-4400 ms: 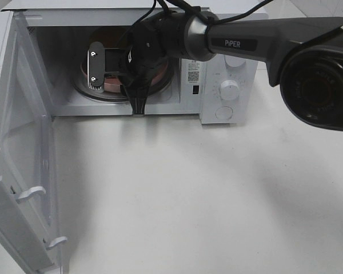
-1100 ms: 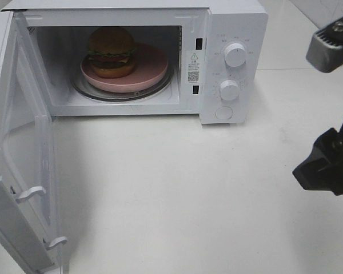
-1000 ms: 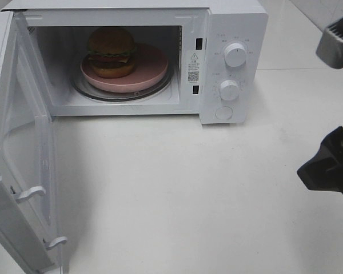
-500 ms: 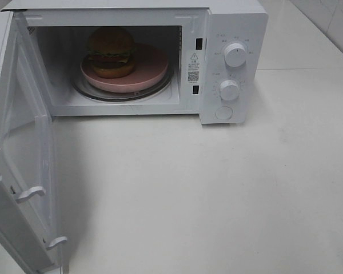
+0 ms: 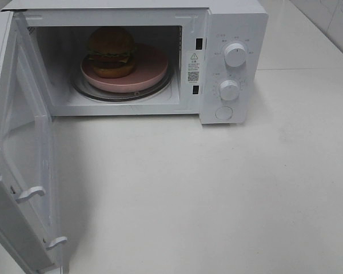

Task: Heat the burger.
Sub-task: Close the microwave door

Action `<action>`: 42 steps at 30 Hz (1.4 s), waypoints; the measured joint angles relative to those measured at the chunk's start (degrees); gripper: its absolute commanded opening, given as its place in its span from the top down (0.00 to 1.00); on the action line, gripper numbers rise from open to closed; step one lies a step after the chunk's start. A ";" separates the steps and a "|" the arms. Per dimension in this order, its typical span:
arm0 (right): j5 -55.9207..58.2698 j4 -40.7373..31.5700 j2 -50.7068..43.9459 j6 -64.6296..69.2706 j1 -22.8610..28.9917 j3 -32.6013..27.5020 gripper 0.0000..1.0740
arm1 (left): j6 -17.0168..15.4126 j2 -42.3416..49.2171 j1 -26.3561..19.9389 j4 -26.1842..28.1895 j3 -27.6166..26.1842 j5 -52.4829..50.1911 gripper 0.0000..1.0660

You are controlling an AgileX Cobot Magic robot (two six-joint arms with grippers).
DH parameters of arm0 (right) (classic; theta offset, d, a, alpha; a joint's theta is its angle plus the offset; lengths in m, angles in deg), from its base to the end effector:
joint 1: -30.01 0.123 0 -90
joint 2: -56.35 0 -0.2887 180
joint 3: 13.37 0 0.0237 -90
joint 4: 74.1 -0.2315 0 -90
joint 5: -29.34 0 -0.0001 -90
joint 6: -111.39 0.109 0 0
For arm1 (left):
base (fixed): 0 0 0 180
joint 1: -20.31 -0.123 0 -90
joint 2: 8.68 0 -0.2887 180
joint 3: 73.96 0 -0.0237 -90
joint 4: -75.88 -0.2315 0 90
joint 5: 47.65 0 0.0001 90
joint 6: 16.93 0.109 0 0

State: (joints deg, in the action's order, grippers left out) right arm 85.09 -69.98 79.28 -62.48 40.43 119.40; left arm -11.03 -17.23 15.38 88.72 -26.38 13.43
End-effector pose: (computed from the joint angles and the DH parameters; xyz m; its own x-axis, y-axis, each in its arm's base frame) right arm 0.0326 -0.0006 0.2726 -0.5835 -0.0399 -0.8112 -0.0947 0.9953 0.0191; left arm -0.0091 -0.0221 0.2667 -0.4466 -0.0452 -0.8936 0.0860 0.9919 -0.0932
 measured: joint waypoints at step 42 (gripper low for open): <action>1.32 -1.49 -15.47 -2.35 -5.33 -1.32 0.30 | 0.00 0.00 0.00 0.00 0.00 0.00 0.06</action>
State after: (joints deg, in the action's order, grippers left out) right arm 86.40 -71.47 63.81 -64.83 35.11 118.08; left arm -11.03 -17.23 15.38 88.72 -26.38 13.43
